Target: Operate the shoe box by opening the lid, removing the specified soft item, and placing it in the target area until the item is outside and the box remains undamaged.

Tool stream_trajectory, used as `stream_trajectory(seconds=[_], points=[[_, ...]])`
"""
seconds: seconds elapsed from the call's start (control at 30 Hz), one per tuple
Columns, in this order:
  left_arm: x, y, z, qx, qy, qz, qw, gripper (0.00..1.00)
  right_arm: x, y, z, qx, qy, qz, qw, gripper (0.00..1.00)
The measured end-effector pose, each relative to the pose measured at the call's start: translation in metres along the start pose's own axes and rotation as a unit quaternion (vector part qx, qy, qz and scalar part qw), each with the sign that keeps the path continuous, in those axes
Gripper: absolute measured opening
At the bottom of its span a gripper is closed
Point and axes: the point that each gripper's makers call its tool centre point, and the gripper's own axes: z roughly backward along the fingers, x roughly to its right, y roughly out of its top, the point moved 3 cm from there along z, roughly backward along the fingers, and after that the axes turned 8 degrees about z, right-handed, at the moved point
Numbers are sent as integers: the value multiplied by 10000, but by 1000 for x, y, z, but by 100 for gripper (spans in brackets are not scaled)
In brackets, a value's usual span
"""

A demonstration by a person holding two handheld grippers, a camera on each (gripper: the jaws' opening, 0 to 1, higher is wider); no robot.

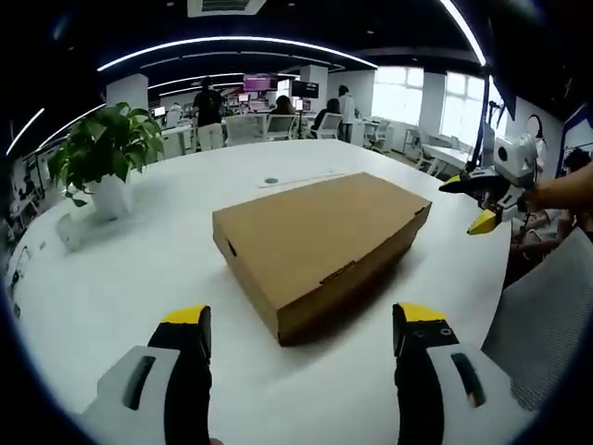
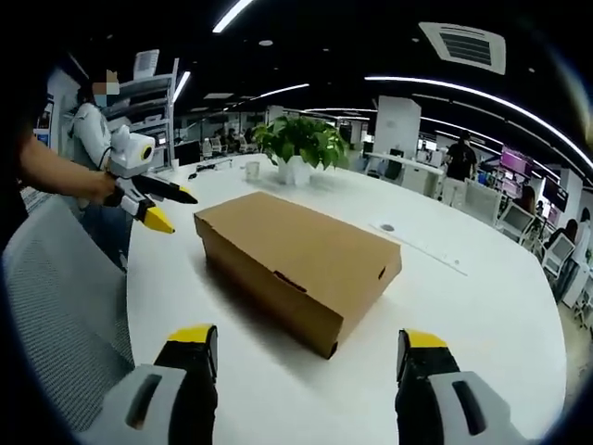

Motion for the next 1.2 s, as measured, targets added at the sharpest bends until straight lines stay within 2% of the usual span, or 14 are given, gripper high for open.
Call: stream_trajectory(seconds=[0.3,0.73,1.2], points=[[0,3,-14,-14,-14,-47,10000,75,6,-4,-19,24,60,-85,9999,73],[-6,8,-30,-32,42,27,10000,69,16,6,-42,153,34,-88,9998,59],[-4,7,-44,-33,18,14,10000,64,20,9,-59,111,67,-115,9998,53]])
